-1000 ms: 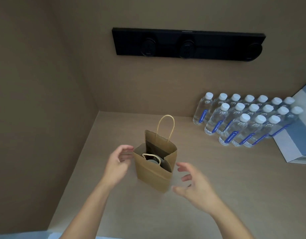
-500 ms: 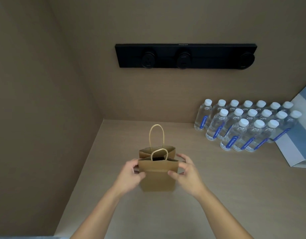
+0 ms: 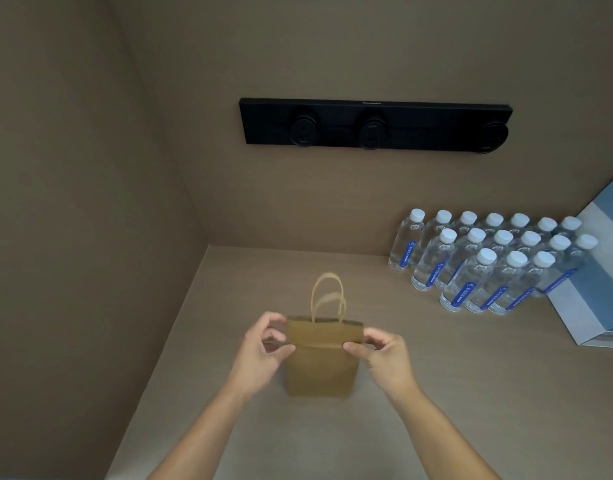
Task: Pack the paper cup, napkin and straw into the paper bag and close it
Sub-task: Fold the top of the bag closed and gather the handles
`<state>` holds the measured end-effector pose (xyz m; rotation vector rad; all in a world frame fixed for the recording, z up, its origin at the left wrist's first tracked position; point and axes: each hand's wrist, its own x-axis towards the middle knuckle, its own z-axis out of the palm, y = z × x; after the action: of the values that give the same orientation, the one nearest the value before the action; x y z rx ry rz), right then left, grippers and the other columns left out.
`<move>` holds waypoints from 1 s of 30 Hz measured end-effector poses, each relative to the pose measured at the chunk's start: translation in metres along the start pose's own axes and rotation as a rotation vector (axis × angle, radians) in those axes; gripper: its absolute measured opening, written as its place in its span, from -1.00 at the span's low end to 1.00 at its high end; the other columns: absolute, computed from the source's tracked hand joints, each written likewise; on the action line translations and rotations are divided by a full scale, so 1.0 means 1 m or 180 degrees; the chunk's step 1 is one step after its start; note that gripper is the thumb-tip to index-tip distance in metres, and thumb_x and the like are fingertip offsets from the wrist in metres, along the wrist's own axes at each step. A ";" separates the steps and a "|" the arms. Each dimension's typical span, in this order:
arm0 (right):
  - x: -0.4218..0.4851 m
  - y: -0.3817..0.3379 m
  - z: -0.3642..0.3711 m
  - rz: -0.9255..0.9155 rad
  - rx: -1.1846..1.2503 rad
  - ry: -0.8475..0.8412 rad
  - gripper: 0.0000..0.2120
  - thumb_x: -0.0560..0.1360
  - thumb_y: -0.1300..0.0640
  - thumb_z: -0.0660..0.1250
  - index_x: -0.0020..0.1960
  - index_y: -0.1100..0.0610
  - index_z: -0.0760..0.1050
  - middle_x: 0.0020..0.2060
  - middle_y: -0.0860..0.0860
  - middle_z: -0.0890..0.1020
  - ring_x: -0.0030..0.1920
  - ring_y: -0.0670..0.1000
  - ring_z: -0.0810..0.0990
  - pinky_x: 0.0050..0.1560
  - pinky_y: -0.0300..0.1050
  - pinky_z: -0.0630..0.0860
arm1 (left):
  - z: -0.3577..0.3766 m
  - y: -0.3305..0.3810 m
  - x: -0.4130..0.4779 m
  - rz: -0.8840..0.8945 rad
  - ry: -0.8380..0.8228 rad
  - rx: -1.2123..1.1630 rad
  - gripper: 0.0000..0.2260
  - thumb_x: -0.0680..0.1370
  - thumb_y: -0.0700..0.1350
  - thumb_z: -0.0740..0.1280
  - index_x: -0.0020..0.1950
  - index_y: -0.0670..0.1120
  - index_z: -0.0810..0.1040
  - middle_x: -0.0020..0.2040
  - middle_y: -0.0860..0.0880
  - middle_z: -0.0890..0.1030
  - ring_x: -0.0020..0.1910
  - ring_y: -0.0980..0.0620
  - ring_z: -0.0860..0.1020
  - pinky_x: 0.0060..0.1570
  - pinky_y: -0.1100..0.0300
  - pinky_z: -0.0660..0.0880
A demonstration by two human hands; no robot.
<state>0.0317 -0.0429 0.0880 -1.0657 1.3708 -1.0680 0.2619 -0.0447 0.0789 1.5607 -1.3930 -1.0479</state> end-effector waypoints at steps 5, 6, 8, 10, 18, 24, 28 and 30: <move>0.001 0.009 0.000 -0.0032 0.0002 0.0098 -0.57 0.35 0.58 0.37 -0.34 0.07 0.72 -0.11 0.07 0.71 -0.10 -0.08 0.67 0.04 -0.19 0.54 | 0.000 -0.007 0.000 0.0064 -0.0167 -0.0326 -0.55 0.39 -0.48 0.45 -0.34 0.11 0.71 -0.34 0.05 0.65 -0.35 0.22 0.59 -0.26 0.40 0.44; 0.000 0.010 -0.001 -0.0010 -0.0027 0.0123 -0.51 0.36 0.63 0.27 -0.35 0.09 0.72 -0.05 0.07 0.69 -0.04 -0.05 0.66 0.05 -0.24 0.55 | 0.000 -0.008 0.000 0.0120 -0.0167 -0.0347 -0.54 0.39 -0.52 0.41 -0.31 0.09 0.73 -0.28 0.00 0.67 -0.30 0.19 0.62 -0.21 0.40 0.48; -0.004 0.010 -0.001 0.0098 -0.0024 0.0167 -0.46 0.36 0.67 0.15 -0.37 0.14 0.69 0.00 0.03 0.67 0.01 -0.10 0.61 -0.02 -0.38 0.51 | 0.000 -0.010 -0.001 0.0181 -0.0147 -0.0353 -0.51 0.40 -0.54 0.38 -0.30 0.08 0.74 -0.18 -0.05 0.68 -0.24 0.17 0.64 -0.14 0.40 0.50; -0.006 0.013 0.000 0.0144 0.0059 0.0211 -0.45 0.36 0.66 0.15 -0.39 0.13 0.70 0.00 -0.01 0.68 0.02 -0.09 0.62 0.01 -0.26 0.51 | 0.002 -0.013 -0.001 0.0165 -0.0142 -0.0351 -0.51 0.41 -0.55 0.35 -0.31 0.05 0.74 -0.14 -0.05 0.69 -0.20 0.17 0.65 -0.12 0.39 0.50; -0.008 0.008 0.005 0.0226 0.0343 0.0159 -0.85 0.40 0.40 0.47 -0.22 0.18 0.68 -0.38 -0.03 0.72 -0.39 -0.14 0.63 -0.29 -0.26 0.54 | 0.007 -0.009 0.000 0.0093 -0.0076 -0.0329 -0.81 0.47 -0.06 0.47 -0.28 -0.13 0.61 -0.32 -0.01 0.63 -0.31 0.09 0.49 -0.24 0.18 0.42; -0.003 0.009 0.010 0.0263 0.0424 0.0317 -0.70 0.44 0.39 0.45 0.08 0.09 0.62 -0.47 -0.06 0.64 -0.39 -0.10 0.62 -0.21 -0.16 0.53 | 0.011 -0.002 0.008 -0.0308 -0.0162 -0.0717 -0.68 0.52 -0.22 0.42 0.21 0.05 0.48 -0.43 0.01 0.53 -0.44 0.14 0.45 -0.34 0.24 0.37; 0.000 0.012 0.011 -0.0059 0.0197 0.0353 -0.49 0.44 0.40 0.43 0.24 -0.09 0.53 -0.44 -0.18 0.61 -0.34 -0.22 0.54 -0.14 -0.40 0.50 | 0.011 -0.001 0.007 0.0111 -0.0213 -0.0570 -0.62 0.56 -0.25 0.36 0.27 0.15 0.52 -0.36 -0.02 0.51 -0.35 0.14 0.45 -0.25 0.35 0.39; -0.003 0.011 0.011 -0.0143 -0.0039 0.0323 -0.59 0.43 0.38 0.45 0.04 -0.13 0.63 -0.34 -0.20 0.66 -0.29 -0.20 0.56 -0.15 -0.46 0.49 | 0.012 -0.004 0.008 0.0329 -0.0208 -0.0200 -0.69 0.56 -0.22 0.36 0.16 0.19 0.61 -0.33 0.12 0.52 -0.36 0.21 0.43 -0.26 0.35 0.37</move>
<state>0.0428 -0.0387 0.0768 -1.0677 1.4414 -1.1614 0.2523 -0.0528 0.0706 1.4054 -1.4549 -1.0781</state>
